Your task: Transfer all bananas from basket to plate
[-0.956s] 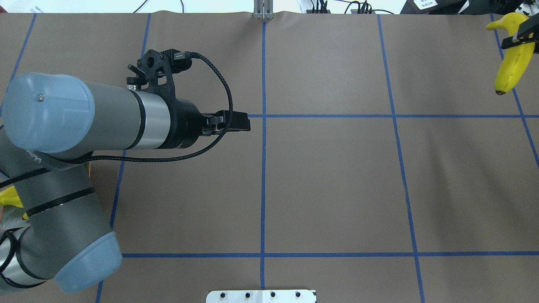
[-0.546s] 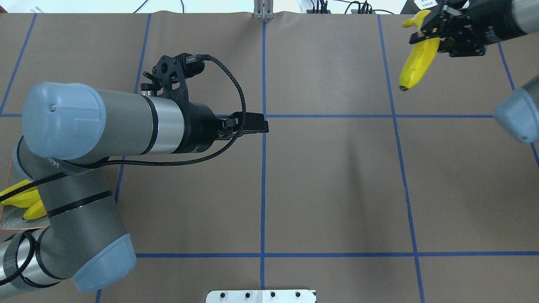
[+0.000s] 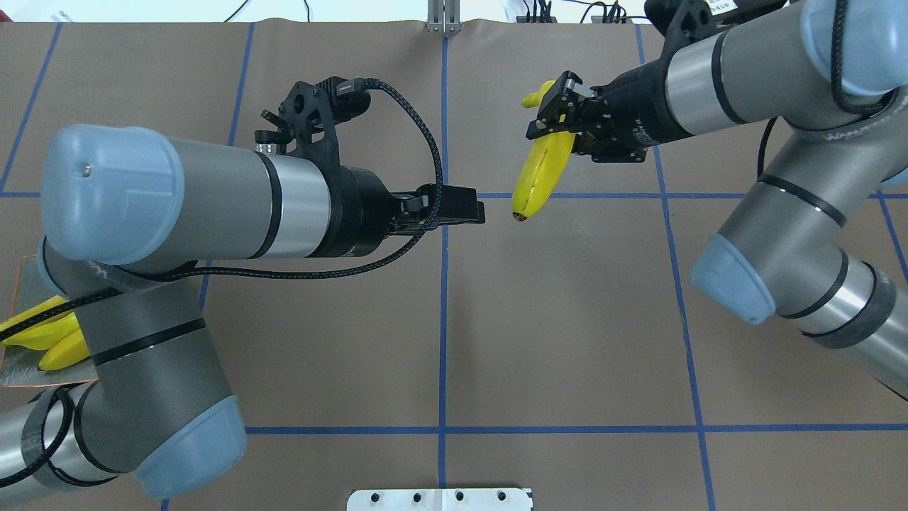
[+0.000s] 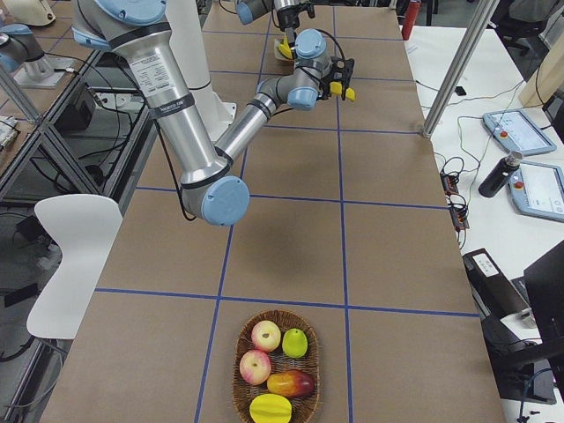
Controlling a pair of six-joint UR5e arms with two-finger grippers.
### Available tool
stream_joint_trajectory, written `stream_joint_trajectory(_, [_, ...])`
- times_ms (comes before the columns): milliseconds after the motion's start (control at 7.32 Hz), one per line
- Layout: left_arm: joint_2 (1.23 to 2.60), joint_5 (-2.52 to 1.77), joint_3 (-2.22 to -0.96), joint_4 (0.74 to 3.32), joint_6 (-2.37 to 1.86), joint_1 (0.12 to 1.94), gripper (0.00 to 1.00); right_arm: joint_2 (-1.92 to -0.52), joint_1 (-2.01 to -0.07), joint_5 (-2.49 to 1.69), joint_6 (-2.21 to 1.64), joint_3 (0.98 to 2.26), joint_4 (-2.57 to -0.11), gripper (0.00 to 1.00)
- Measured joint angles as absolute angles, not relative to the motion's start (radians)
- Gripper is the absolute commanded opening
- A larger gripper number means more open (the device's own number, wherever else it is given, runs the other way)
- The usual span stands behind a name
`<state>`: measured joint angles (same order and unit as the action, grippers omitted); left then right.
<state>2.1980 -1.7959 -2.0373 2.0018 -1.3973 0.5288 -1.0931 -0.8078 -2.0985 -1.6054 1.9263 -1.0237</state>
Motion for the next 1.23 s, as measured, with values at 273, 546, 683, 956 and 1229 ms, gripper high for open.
stream_joint_trajectory(273, [2.203,-1.798,-2.042,2.004,-1.396,0.517,1.0,-1.08,-0.739,-2.072,-1.656,1.926,-0.924,0.0])
stream_joint_trajectory(546, [2.204,-1.798,-2.046,2.014,-1.395,0.499,1.0,-1.073,-0.713,-2.06,-1.7,1.928,-0.844,0.0])
stream_joint_trajectory(683, [2.203,-1.798,-2.045,2.026,-1.395,0.491,1.0,-1.071,-0.706,-2.058,-1.712,1.931,-0.826,0.0])
stream_joint_trajectory(956, [2.204,-1.798,-2.046,2.041,-1.396,0.484,0.82,-1.069,-0.688,-2.051,-1.719,1.944,-0.816,0.0])
stream_joint_trajectory(1229, [2.203,-1.798,-2.046,2.062,-1.396,0.484,0.0,-1.069,-0.661,-2.023,-1.72,1.952,-0.815,0.0])
